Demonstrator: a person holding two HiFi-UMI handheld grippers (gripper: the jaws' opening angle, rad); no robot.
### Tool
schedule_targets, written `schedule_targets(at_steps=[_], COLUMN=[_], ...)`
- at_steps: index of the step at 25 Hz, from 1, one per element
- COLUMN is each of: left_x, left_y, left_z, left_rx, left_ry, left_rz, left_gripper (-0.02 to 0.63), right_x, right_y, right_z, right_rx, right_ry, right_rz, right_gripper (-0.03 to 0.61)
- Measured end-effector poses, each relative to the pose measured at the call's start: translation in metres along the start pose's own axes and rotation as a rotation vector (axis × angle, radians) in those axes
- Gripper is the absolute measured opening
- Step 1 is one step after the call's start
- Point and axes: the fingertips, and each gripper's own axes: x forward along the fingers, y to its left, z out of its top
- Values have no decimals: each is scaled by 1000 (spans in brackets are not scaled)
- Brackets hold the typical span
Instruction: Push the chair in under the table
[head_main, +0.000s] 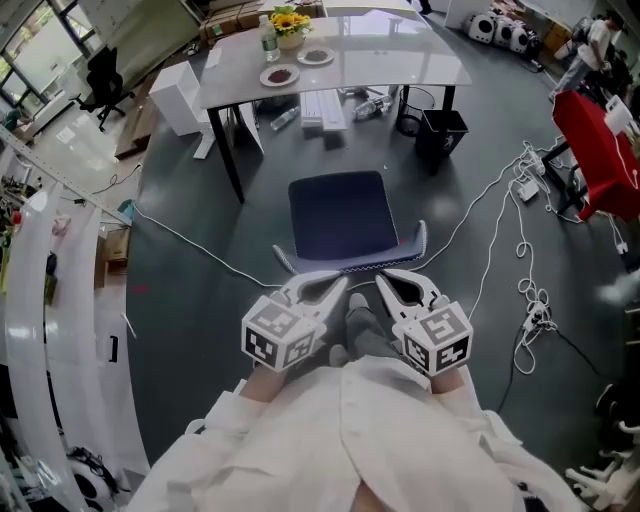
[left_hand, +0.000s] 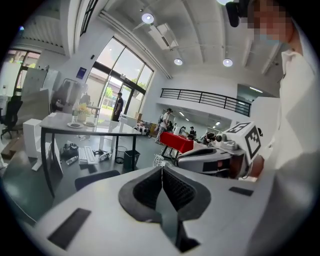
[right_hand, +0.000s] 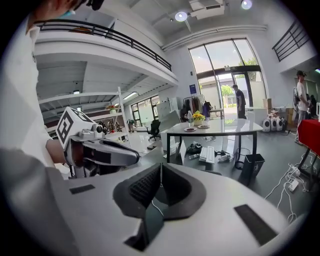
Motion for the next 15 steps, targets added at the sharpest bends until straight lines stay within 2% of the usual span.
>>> schedule_targets(at_steps=[6,15], left_x=[11,35], left_y=[5,21], left_z=[2,-9], left_rx=[-4,78], left_ry=[19,103], left_rz=[6,54], left_gripper=[15,16], right_x=[8,24], right_y=[-16,-43], right_z=[-4,-11], right_rx=[-22,-96], right_ry=[35,96], right_rz=[13,40], right_gripper=[34,34])
